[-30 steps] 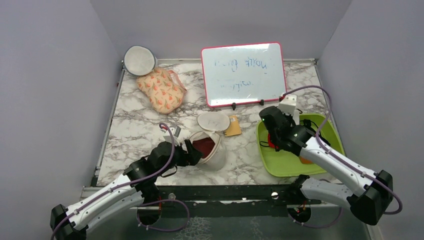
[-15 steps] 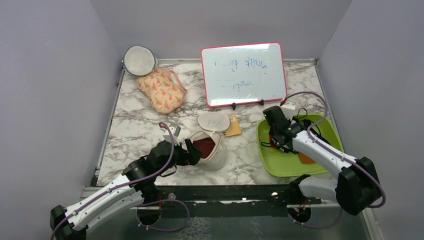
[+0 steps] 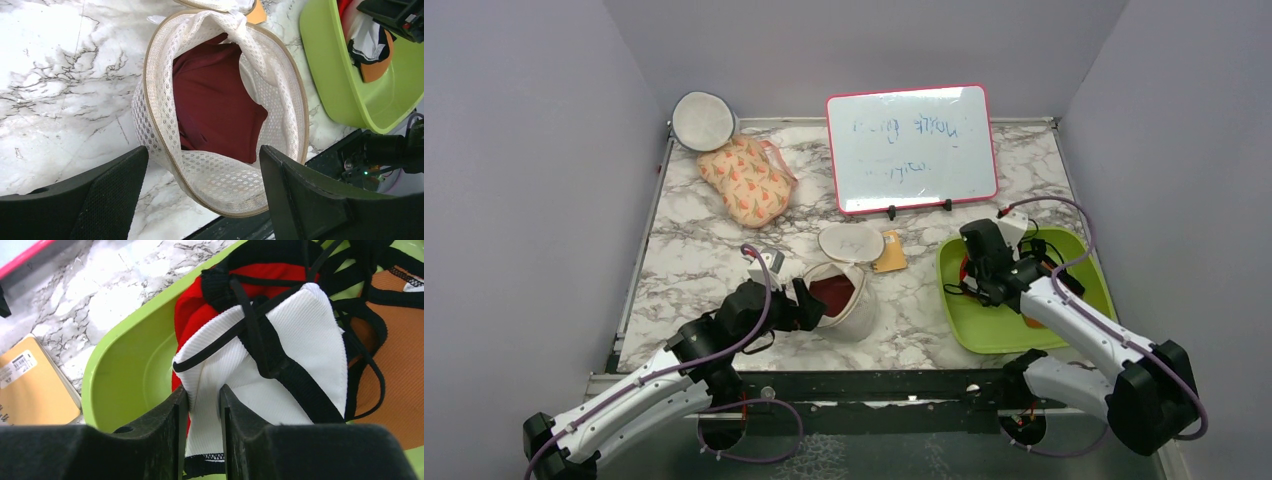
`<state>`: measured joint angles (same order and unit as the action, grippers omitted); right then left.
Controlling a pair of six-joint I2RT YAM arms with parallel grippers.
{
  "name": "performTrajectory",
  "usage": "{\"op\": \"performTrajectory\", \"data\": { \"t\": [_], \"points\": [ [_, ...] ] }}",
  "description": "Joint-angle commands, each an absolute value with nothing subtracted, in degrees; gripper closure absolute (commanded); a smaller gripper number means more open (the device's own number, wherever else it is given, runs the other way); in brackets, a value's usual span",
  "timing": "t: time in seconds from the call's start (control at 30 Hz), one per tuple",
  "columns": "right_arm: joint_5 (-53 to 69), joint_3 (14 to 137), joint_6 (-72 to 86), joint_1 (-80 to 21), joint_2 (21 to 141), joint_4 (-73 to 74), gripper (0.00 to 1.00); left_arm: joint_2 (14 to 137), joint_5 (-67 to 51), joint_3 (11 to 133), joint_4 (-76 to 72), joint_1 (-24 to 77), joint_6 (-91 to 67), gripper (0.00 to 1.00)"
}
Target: Unzip the laundry bag and remove the bra
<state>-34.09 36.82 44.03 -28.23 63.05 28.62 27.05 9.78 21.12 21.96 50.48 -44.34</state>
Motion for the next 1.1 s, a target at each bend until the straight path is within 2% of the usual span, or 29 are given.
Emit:
{"op": "performTrajectory", "data": {
  "t": [0.0, 0.23, 0.37, 0.47, 0.6, 0.8, 1.0, 1.07],
  "points": [
    [-36.43, 35.17, 46.7, -26.35, 60.34, 27.11, 0.73, 26.54, 12.35, 23.18, 22.7, 50.62, -43.35, 0.24],
    [-32.66, 34.83, 49.46, -20.03, 60.89, 28.38, 0.77, 26.37, 12.23, 23.16, 22.62, 50.56, -43.41, 0.24],
    [-33.62, 33.38, 53.11, -16.24, 54.11, 31.86, 0.85, 25.74, 12.09, 23.11, 22.66, 50.55, -43.51, 0.24],
    [-38.95, 35.2, 55.9, -15.28, 49.95, 39.0, 0.91, 25.25, 12.21, 23.19, 22.63, 50.6, -43.38, 0.24],
    [-44.61, 38.84, 57.95, -15.21, 45.29, 46.93, 0.91, 25.44, 12.76, 23.45, 22.64, 50.56, -42.44, 0.23],
    [-43.92, 41.26, 57.68, -15.21, 43.5, 50.89, 0.91, 25.34, 14.55, 23.86, 22.56, 50.54, -41.88, 0.23],
    [-43.06, 39.22, 58.33, -15.21, 43.74, 48.58, 0.81, 23.25, 14.95, 23.88, 23.37, 50.6, -42.46, 0.23],
    [-41.96, 38.11, 57.93, -15.21, 44.41, 46.25, 0.64, 22.3, 15.26, 23.53, 23.39, 50.54, -42.92, 0.23]
  ]
}}
